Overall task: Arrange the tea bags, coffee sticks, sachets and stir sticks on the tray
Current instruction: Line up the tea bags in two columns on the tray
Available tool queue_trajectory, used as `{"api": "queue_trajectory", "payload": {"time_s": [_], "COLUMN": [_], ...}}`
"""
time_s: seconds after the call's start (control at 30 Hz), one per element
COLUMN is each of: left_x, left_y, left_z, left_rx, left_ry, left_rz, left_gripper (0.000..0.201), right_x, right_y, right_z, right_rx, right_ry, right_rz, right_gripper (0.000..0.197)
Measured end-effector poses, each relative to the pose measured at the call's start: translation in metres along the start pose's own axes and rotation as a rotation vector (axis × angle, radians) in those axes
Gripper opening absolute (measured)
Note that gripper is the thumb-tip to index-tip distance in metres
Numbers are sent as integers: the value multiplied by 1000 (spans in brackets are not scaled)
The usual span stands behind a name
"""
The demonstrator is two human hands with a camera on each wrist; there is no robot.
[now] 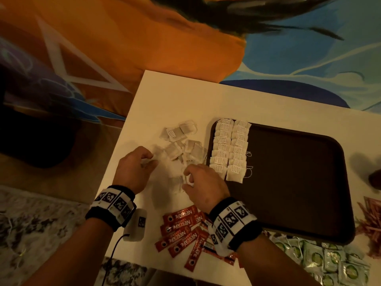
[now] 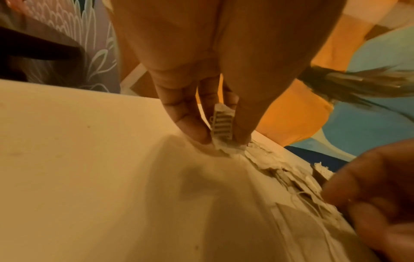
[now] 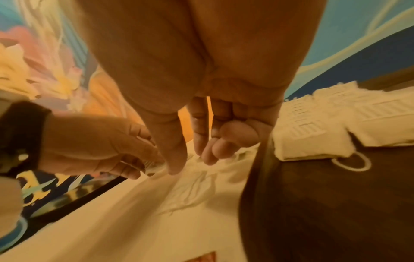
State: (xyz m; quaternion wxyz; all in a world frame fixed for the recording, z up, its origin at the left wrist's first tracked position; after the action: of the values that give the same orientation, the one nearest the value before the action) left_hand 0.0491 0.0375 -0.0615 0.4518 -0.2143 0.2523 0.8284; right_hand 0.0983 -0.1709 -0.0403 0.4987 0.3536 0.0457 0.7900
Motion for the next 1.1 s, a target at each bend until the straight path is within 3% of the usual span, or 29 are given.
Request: {"api": "queue_trajectory", "payload": {"time_s": [0.17,0.37,0.53,0.67,0.93,1.1], "left_x": [13,17,7,-3,-41,-47], "left_y": [14,24,28,31,42,46], "left_z": [8,14,8,3,-22,-31], "left_rx": [65,113,166,183,297,311], "left_ry": [151,135,100,79,136,142], "left_rz": [42,82,18,-33,-196,-223], "left_gripper": [13,25,25,23,27,27], "right_x": [30,38,29,15,-13,-27], "right_y": [-6,-6,-7,-5,4,11], "right_z": [-24,-30,-27,-23,-14,-9], "right_rx": [83,52,104,97,53,-26], "right_ry": [268,367,97,-204,-407,-548], "right_rz": [61,70,-46,-132,-204,-218], "right_gripper": [53,36,23,33,42,45]}}
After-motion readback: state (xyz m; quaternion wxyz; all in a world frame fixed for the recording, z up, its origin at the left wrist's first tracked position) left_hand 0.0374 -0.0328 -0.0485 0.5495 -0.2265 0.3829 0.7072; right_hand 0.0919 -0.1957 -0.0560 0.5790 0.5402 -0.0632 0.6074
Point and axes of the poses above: each hand's wrist, its own y-axis away from the middle knuckle, its own z-axis out of the back of the hand, x = y × z, the point moved 8 cm from there along -y, towards the middle knuckle, and after that the axes turned 3 degrees about -z, right-handed, at the moved point
